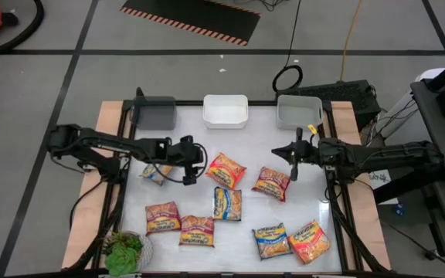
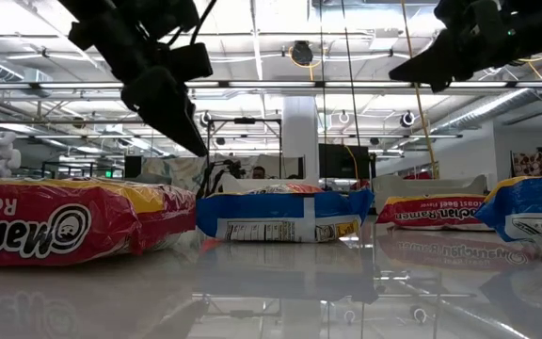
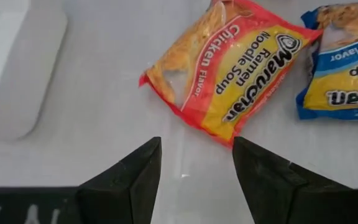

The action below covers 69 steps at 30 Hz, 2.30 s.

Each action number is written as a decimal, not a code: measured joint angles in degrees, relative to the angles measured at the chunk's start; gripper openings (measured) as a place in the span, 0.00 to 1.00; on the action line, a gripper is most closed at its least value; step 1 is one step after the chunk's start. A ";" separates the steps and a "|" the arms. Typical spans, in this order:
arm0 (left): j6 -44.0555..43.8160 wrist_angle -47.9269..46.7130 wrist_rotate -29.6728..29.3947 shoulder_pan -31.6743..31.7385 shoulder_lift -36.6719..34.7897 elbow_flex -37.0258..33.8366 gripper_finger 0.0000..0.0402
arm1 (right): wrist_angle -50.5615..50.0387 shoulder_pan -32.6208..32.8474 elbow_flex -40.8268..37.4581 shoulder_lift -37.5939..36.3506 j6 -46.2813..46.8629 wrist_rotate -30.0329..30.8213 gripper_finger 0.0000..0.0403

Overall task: Sort Maruchan noodles
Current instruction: Put the top orange noodle pack into the gray bin

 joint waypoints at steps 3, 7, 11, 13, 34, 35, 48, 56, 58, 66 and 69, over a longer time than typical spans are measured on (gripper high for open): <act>0.09 0.82 0.37 -0.78 0.93 0.00 0.51 | 0.44 0.00 0.00 0.00 -2.02 0.07 0.00; -0.48 1.32 0.41 -2.55 2.39 0.00 0.59 | 1.71 -0.02 0.00 0.02 -3.51 1.69 0.00; -3.32 4.37 -0.13 -3.79 4.19 0.00 0.74 | 2.47 -0.05 0.04 0.17 -4.62 3.32 0.00; -3.87 5.99 -0.48 -4.34 5.43 0.00 0.82 | 2.45 -0.04 0.04 0.41 -4.79 3.30 0.00; -4.68 12.40 1.39 -1.45 18.72 0.05 0.90 | 2.77 -0.04 0.04 1.03 -4.27 3.05 0.00; -5.17 13.09 1.82 -1.12 19.10 0.07 0.87 | 2.77 -0.04 0.04 1.03 -4.30 3.04 0.00; -1.13 16.24 5.17 0.29 19.61 0.02 0.32 | 2.75 -0.04 0.04 1.03 -4.55 3.04 0.00; 5.08 15.69 -3.51 0.28 16.17 -0.04 0.02 | 4.53 -0.04 0.04 1.03 -4.29 3.02 0.00; 7.28 15.65 -6.84 -0.08 14.85 -0.04 0.01 | 7.81 0.00 0.04 1.27 -3.44 3.02 0.00; 22.43 16.23 -15.92 -2.43 8.43 1.10 0.01 | 16.07 4.38 4.80 10.22 1.03 -1.12 0.00; 31.52 16.63 -18.45 -3.88 6.54 1.53 0.00 | 9.63 6.15 11.27 17.45 3.58 2.25 0.00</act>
